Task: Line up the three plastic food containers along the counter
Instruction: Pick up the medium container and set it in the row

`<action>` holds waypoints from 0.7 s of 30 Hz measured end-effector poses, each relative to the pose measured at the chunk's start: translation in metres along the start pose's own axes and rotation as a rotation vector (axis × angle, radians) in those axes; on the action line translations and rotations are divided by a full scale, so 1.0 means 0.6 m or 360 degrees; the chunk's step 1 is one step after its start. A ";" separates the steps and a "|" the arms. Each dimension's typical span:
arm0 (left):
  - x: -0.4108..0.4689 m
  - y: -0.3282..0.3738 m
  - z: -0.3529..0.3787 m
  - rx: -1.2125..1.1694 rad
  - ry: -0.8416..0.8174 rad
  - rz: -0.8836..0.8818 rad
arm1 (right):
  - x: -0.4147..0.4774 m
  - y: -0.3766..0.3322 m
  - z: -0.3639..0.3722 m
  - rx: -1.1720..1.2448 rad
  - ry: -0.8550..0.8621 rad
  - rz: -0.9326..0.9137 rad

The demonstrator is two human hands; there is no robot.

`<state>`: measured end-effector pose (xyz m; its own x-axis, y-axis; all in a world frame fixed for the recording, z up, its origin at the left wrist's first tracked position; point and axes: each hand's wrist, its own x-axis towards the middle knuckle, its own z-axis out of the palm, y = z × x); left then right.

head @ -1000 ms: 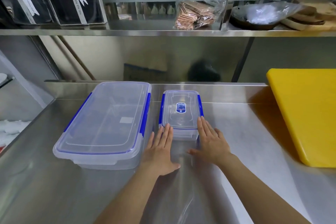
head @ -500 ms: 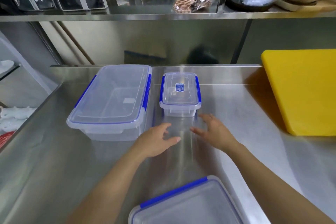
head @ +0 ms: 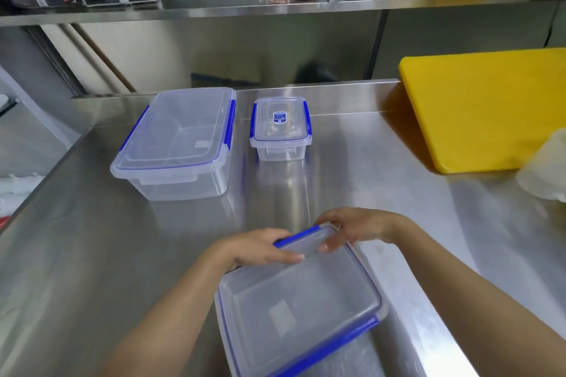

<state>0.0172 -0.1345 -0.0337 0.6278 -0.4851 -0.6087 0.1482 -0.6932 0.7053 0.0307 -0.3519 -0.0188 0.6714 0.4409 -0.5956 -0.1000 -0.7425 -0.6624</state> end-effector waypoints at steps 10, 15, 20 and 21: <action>0.001 0.003 0.029 -0.0697 0.0516 -0.0017 | 0.005 0.011 0.024 -0.0088 0.0872 0.0006; 0.012 0.024 0.062 -0.1375 0.0898 -0.0183 | 0.001 0.023 0.025 -0.0071 0.1186 0.0026; -0.011 0.019 0.058 -0.1306 0.0629 -0.0067 | -0.024 0.040 0.022 0.0217 0.1141 0.0105; -0.025 0.010 0.056 -0.1199 0.0412 -0.0045 | -0.035 0.044 0.021 0.0343 0.0979 0.0138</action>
<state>-0.0170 -0.1495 -0.0324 0.7598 -0.2694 -0.5917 0.5857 -0.1115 0.8028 0.0046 -0.3746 -0.0294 0.9452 -0.0325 -0.3247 -0.2746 -0.6167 -0.7377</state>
